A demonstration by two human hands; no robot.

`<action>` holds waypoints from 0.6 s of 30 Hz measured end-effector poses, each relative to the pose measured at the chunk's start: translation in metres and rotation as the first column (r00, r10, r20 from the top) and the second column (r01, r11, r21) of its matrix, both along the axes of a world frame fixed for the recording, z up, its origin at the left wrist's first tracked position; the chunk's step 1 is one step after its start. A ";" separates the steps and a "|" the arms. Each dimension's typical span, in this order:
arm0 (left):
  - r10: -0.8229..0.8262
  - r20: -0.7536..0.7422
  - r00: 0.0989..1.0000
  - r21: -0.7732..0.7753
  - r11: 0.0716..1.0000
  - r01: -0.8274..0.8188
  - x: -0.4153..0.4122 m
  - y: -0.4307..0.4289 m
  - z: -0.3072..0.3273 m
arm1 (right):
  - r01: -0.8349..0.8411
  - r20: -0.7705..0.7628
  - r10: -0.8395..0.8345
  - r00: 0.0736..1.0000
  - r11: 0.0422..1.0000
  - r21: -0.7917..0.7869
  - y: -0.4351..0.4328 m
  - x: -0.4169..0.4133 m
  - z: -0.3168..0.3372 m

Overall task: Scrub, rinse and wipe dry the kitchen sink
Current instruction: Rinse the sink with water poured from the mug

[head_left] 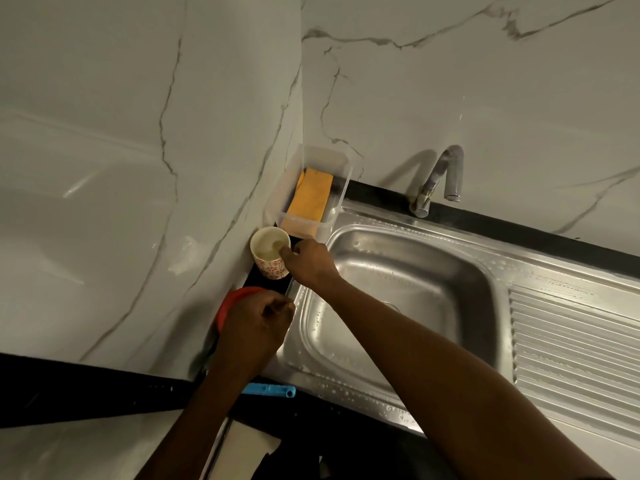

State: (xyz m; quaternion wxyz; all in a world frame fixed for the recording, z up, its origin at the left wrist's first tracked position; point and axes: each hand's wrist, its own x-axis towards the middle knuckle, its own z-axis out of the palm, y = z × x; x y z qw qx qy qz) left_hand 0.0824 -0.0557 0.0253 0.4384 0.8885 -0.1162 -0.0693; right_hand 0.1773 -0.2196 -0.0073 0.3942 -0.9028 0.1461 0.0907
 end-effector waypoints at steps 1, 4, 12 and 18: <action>0.008 0.005 1.000 -0.001 1.000 -0.008 0.000 -0.002 0.003 | -0.005 -0.008 0.005 1.000 1.000 0.013 -0.002 -0.003 0.000; 0.026 -0.001 1.000 -0.013 1.000 -0.026 0.003 -0.015 0.010 | 0.019 -0.030 -0.018 0.999 0.999 0.048 -0.017 -0.022 -0.002; -0.056 -0.022 0.998 -0.086 0.995 0.054 0.019 -0.074 0.010 | 0.230 -0.062 -0.225 0.972 0.969 0.093 -0.107 -0.101 0.011; -0.163 0.024 0.986 -0.117 0.979 0.165 0.055 -0.142 -0.006 | 0.409 0.018 -0.413 0.911 0.907 0.096 -0.173 -0.144 0.025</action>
